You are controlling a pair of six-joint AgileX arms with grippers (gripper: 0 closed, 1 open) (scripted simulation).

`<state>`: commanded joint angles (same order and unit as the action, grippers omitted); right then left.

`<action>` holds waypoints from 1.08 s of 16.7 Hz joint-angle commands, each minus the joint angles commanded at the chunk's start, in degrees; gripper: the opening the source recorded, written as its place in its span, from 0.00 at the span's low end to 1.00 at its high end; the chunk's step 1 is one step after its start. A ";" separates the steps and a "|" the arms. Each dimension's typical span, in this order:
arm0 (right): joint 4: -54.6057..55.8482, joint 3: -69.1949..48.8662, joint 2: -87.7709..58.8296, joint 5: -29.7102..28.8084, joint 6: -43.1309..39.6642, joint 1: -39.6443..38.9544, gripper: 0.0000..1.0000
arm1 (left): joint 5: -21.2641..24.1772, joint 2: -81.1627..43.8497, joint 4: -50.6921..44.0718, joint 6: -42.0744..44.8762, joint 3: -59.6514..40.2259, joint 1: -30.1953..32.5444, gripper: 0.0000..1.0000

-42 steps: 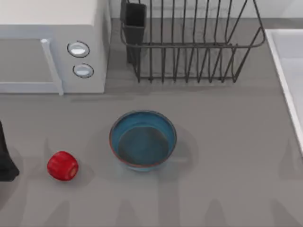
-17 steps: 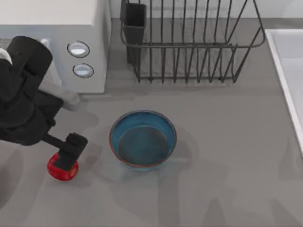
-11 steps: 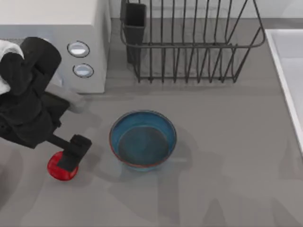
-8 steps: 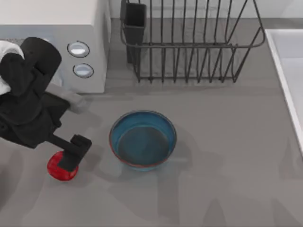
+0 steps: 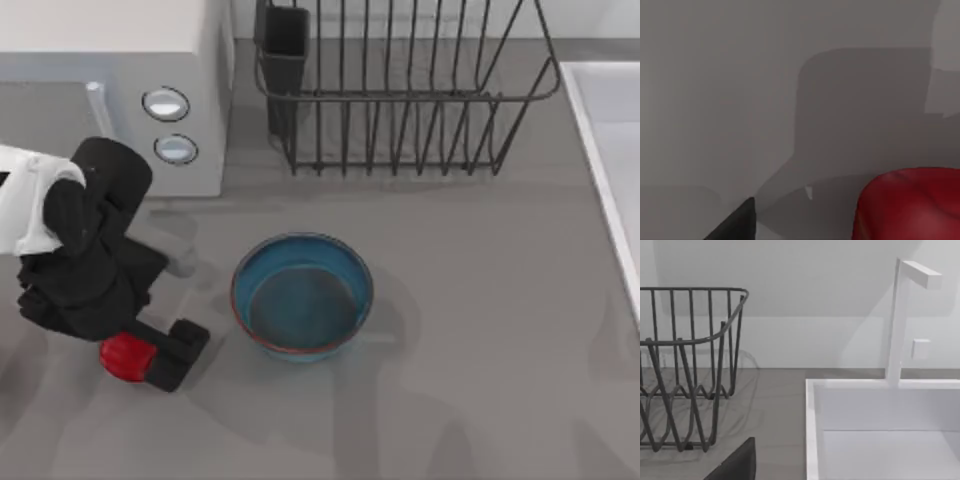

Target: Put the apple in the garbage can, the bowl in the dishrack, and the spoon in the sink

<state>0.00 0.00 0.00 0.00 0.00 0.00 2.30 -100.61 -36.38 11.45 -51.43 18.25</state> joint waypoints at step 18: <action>0.00 0.00 0.00 0.00 0.00 0.00 1.00 | 0.00 -0.80 1.03 -0.02 0.57 0.07 0.02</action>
<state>0.00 0.00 0.00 0.00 0.00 0.00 2.30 -101.41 -35.36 11.43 -50.86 18.32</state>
